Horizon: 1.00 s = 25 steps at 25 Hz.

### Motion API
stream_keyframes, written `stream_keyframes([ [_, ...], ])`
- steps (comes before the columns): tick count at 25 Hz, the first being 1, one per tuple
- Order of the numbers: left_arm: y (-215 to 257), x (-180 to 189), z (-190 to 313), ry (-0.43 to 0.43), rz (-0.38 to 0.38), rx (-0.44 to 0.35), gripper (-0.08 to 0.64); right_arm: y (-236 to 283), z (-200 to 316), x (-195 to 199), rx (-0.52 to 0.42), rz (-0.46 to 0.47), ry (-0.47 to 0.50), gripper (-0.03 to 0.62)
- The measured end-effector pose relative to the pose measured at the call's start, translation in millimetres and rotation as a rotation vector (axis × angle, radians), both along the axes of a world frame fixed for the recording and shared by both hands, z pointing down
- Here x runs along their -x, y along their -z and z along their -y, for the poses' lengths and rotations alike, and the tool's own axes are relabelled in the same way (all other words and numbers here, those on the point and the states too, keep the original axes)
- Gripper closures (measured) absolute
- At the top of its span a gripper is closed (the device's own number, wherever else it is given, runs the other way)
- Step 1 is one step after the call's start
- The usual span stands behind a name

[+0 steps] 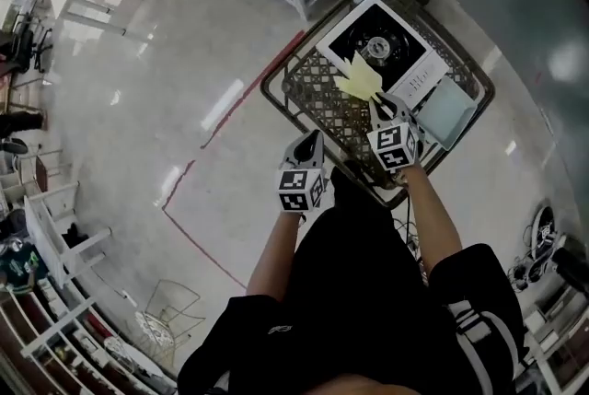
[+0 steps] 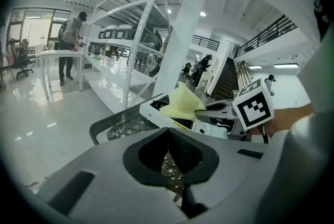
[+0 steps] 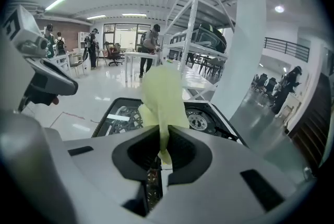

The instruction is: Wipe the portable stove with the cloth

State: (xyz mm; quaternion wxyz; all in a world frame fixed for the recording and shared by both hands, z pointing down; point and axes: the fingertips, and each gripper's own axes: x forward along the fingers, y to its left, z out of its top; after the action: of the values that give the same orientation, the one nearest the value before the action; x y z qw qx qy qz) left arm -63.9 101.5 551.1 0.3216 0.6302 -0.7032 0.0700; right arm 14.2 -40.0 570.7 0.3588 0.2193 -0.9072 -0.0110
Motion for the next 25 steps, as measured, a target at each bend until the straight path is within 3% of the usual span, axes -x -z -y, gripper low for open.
stream_keyframes([
  [4, -16, 7, 44, -0.077, 0.013, 0.023, 0.541, -14, 35, 13, 0.025, 0.019, -0.017, 0.561],
  [8, -25, 15, 73, -0.129, -0.017, 0.049, 0.541, -25, 43, 26, 0.022, -0.036, -0.003, 0.561],
  [13, -35, 19, 112, -0.267, -0.043, 0.053, 0.543, -35, 52, 27, 0.153, -0.028, -0.133, 0.561],
  [19, -41, 26, 144, -0.482, -0.069, 0.052, 0.541, -45, 66, 26, 0.142, -0.091, -0.262, 0.561],
  [25, -45, 49, 169, -0.606, -0.085, 0.072, 0.541, -67, 77, 37, 0.14, -0.197, -0.247, 0.56],
])
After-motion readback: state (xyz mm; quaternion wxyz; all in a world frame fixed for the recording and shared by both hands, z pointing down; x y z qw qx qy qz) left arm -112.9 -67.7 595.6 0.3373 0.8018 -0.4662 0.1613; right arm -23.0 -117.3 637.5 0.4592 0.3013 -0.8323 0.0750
